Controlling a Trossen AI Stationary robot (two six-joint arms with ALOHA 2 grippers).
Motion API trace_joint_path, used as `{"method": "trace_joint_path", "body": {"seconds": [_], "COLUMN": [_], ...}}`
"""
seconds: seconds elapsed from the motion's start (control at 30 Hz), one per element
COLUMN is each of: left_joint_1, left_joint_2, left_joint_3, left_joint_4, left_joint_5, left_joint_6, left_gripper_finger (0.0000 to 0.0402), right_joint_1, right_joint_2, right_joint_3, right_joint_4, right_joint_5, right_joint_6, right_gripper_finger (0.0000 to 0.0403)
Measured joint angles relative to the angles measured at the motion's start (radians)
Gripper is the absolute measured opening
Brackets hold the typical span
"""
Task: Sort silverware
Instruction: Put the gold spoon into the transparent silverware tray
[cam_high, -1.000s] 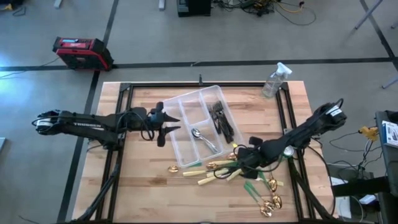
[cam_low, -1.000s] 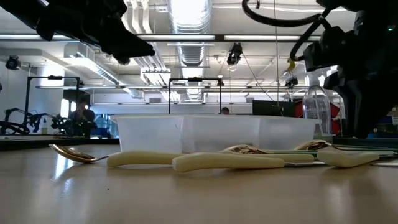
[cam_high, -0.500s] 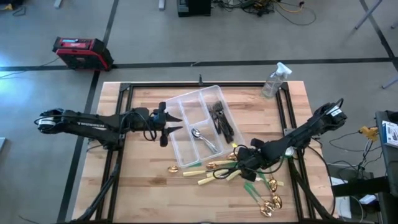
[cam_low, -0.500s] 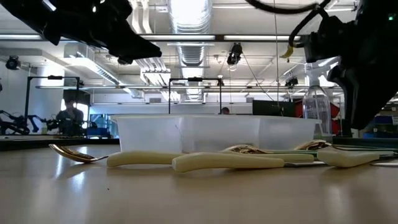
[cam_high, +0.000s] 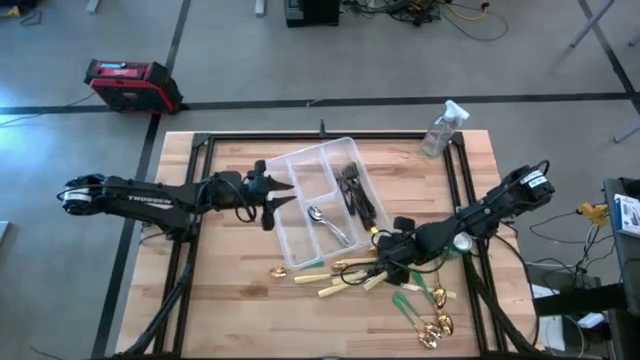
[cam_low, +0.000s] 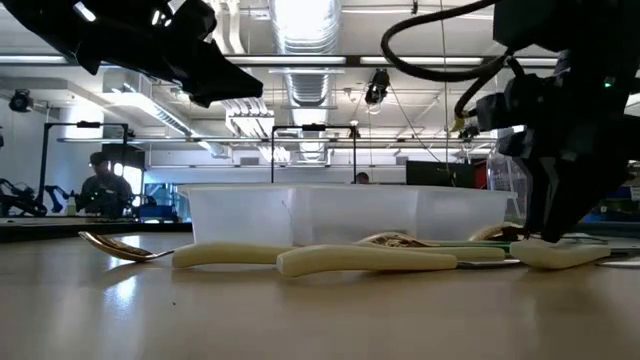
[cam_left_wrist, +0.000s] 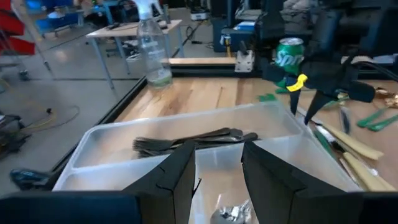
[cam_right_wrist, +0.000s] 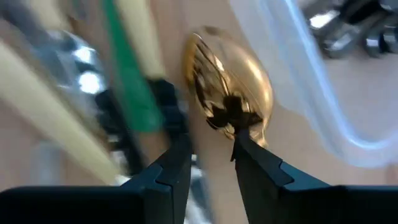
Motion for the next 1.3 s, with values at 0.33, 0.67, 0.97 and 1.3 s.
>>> {"method": "trace_joint_path", "body": {"seconds": [0.33,0.67,0.97,1.3], "left_joint_1": [0.000,0.003,0.005,0.008], "left_joint_2": [0.011,0.016,0.021,0.021], "left_joint_3": [0.000,0.000,0.000,0.000], "left_joint_4": [0.024,0.154,0.164,0.164], "left_joint_5": [-0.032,-0.054,-0.053,-0.053], "left_joint_6": [0.086,0.121,0.105,0.085], "left_gripper_finger": [0.0119,0.0119,0.0119,0.0119], "right_joint_1": [0.000,-0.078,-0.138,-0.140], "right_joint_2": [-0.028,-0.027,-0.031,-0.033], "right_joint_3": [-0.001,-0.035,-0.096,-0.103], "right_joint_4": [-0.054,-0.061,0.041,0.021], "right_joint_5": [0.004,0.034,-0.062,-0.222], "right_joint_6": [0.080,-0.081,-0.158,-0.125], "right_gripper_finger": [0.0139,0.0138,0.0112,0.0011]}}
